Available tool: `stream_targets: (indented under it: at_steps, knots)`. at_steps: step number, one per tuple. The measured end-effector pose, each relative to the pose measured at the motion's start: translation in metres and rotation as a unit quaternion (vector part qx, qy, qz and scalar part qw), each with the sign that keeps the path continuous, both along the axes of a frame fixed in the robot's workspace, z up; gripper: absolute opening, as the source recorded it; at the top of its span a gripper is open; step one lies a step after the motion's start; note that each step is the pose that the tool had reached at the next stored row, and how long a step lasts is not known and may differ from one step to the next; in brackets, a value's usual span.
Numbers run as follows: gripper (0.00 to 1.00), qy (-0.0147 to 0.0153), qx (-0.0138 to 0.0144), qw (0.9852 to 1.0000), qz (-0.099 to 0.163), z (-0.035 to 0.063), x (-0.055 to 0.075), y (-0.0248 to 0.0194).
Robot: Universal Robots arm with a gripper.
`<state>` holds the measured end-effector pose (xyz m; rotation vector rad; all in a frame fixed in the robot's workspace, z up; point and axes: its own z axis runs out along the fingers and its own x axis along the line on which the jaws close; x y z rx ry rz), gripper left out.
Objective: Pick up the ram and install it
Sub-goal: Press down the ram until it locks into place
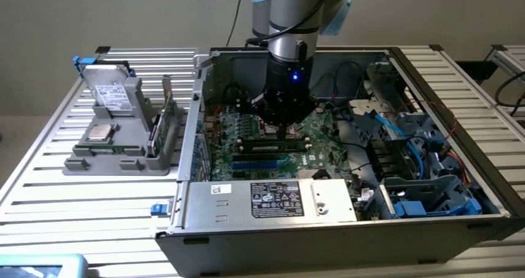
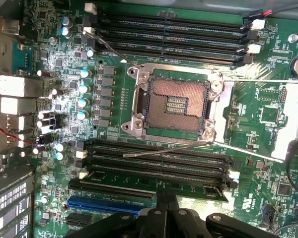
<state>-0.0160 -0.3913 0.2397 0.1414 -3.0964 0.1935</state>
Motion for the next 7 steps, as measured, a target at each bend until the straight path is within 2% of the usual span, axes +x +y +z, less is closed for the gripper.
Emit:
stream_targets:
  at_steps: [7]
  knots:
    - [0.11,-0.0002,-0.0002,1.0000,-0.005,0.0000,0.0000,0.0000]
